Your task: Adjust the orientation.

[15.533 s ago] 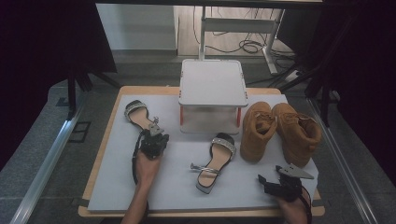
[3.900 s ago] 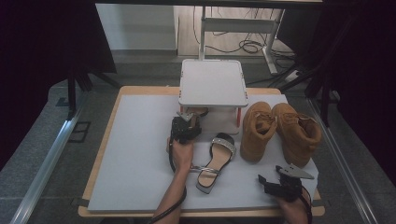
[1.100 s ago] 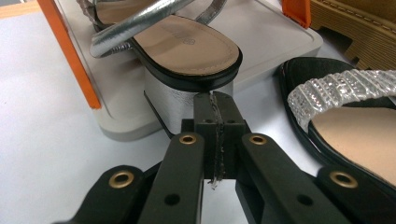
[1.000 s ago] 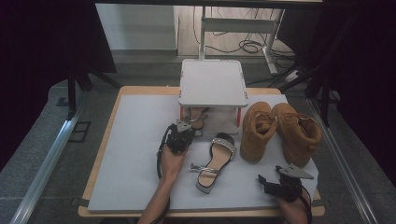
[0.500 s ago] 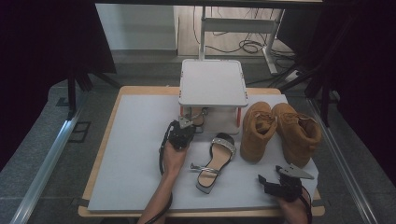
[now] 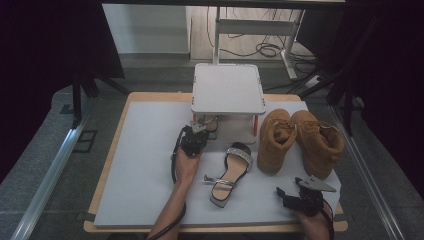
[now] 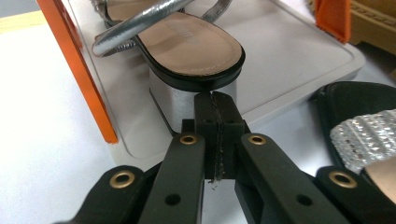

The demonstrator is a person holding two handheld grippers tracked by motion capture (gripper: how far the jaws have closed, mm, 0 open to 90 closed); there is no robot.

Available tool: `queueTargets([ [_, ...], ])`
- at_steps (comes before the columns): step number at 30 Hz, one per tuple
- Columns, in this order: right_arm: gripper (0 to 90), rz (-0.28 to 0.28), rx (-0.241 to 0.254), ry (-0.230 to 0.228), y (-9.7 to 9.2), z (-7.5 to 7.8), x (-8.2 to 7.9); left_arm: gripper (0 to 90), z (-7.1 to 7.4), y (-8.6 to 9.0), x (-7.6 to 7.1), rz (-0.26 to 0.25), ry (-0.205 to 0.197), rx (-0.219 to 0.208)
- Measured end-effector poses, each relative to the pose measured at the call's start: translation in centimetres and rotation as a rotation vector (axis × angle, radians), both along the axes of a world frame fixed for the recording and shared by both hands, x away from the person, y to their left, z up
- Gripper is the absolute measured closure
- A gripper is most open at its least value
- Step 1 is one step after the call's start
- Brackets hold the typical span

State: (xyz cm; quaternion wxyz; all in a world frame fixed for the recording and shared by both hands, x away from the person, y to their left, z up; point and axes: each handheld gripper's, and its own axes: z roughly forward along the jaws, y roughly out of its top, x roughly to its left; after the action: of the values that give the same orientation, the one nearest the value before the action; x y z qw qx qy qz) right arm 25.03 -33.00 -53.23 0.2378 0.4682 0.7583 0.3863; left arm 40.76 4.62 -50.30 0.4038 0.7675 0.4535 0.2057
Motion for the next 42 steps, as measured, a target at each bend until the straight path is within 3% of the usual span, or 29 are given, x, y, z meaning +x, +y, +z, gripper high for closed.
queueTargets([
  [2,15.9,0.0,0.0,0.0,0.0,0.0,0.0,90.0,-0.1,0.1,0.1,0.003,0.001,-0.021],
  [12,15.9,-0.001,0.002,0.0,0.0,0.0,0.0,87.2,0.3,0.1,-0.4,0.004,-0.015,-0.032],
  [34,15.9,0.0,0.001,0.0,0.0,0.0,0.0,49.1,0.5,1.5,-2.3,0.01,-0.009,0.01],
  [42,15.9,-0.001,0.001,0.0,0.0,0.0,0.0,35.6,0.7,2.6,-2.8,0.018,0.02,0.009],
])
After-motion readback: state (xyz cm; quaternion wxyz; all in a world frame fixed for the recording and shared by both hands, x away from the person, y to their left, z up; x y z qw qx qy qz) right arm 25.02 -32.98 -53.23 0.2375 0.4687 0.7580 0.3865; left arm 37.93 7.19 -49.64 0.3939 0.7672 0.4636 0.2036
